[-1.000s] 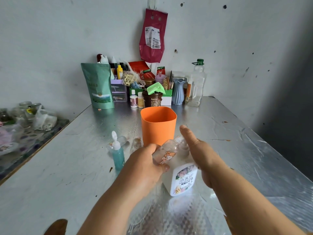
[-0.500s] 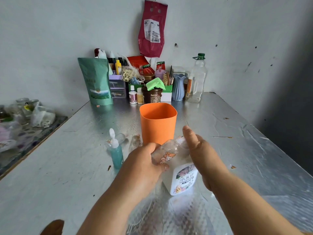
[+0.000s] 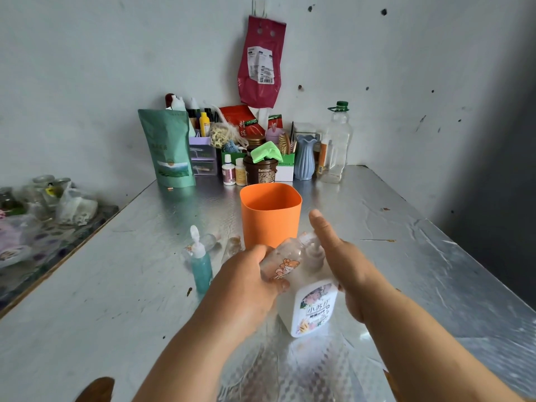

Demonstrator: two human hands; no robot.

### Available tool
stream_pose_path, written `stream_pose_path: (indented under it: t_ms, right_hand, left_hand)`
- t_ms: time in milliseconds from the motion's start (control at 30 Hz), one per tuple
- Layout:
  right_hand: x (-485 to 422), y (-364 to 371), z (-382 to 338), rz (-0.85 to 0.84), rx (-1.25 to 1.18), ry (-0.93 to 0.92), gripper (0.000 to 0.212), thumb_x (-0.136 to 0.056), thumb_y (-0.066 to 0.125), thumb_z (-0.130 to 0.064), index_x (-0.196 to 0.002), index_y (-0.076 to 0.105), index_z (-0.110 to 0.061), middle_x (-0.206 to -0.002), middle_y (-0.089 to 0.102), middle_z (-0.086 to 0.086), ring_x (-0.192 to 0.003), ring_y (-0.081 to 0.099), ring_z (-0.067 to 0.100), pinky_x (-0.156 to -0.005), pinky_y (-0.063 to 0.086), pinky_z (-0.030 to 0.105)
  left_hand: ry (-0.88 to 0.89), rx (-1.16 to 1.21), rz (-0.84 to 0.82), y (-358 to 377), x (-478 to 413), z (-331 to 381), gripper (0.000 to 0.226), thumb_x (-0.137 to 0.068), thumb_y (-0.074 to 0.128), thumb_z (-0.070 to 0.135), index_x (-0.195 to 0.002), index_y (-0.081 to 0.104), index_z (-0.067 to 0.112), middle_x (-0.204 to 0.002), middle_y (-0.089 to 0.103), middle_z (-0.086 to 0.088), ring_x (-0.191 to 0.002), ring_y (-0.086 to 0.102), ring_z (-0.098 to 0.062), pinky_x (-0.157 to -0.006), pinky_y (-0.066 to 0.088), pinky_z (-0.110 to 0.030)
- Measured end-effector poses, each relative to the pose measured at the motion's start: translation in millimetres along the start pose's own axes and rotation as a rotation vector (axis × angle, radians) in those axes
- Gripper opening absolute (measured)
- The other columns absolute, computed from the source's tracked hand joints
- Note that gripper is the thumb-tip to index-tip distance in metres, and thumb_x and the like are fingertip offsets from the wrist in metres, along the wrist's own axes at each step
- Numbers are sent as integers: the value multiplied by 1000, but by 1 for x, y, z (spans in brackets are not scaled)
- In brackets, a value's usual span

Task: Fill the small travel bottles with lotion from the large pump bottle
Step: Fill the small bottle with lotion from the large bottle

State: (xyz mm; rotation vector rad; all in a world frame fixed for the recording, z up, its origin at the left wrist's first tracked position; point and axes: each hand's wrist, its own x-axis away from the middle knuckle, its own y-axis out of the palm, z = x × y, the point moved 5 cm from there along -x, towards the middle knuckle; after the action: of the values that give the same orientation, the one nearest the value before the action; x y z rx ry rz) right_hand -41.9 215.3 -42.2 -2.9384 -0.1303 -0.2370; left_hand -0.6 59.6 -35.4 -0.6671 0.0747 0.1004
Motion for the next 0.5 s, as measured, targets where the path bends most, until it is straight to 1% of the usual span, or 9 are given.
stream_pose_path:
  t_ms: [33,100,133,167,233,300,333,400,500]
  right_hand:
    - [-1,2,1,-5,-9,-2,80,-76,40,-80,-100,70,-10,-98,74,11,-93,69,24,-66,45,31]
    - [-3,3,4,-2,-38,-10,80,-76,44,-79,-101,70,-9,-97,74,14,-92,71,29,-81,54,43]
    - [-5,3,5,2,-52,-15,77,-78,45,-77,-101,70,-8,-97,74,15,-91,71,31,-88,54,47]
    - [-6,3,6,4,-61,-23,76,-80,46,-76,-101,69,-7,-96,74,16,-90,72,32,-90,53,48]
    - [-9,3,8,8,-51,-34,78,-77,45,-79,-102,68,-8,-96,74,15,-90,71,31,-92,53,47]
    - [-12,3,10,15,-38,-40,84,-68,45,-84,-105,67,-11,-98,74,11,-93,70,30,-93,51,46]
    - [-12,3,11,20,-40,-46,82,-70,45,-83,-106,66,-13,-98,74,10,-95,70,29,-92,50,44]
    - [-12,3,11,38,-50,-68,69,-82,45,-74,-105,65,-13,-98,73,10,-95,69,28,-88,50,39]
    - [-8,3,11,88,-55,-82,54,-89,44,-64,-106,61,-15,-98,70,8,-95,66,24,-77,47,33]
  left_hand:
    - [-2,8,2,0,0,0,20,-79,76,22,-91,62,30,-84,68,11,-77,64,-6,-69,51,-30]
    - [-4,13,1,1,0,-1,21,-80,75,22,-94,63,31,-85,68,12,-77,64,-4,-70,52,-29]
    - [-3,15,-3,1,-1,-1,21,-81,75,22,-96,63,32,-86,68,12,-78,64,-4,-71,52,-29]
    - [-3,19,-8,2,-1,-1,22,-81,75,23,-97,63,32,-86,69,13,-78,64,-3,-72,52,-29]
    - [-1,26,-16,2,-1,-1,23,-81,74,22,-99,63,31,-87,69,12,-79,64,-3,-72,51,-27]
    - [-1,33,-27,2,-1,-2,23,-82,74,21,-100,63,31,-87,69,13,-79,64,-2,-68,49,-22]
    - [-3,36,-32,2,-1,-2,24,-83,74,22,-101,63,31,-88,69,13,-79,63,-1,-66,48,-20]
    - [-6,32,-38,3,-1,-4,24,-83,74,23,-102,63,31,-91,69,15,-81,63,0,-66,46,-17]
    - [-14,4,-24,4,-1,-7,23,-82,75,23,-101,63,30,-92,69,15,-85,64,-3,-72,49,-23]
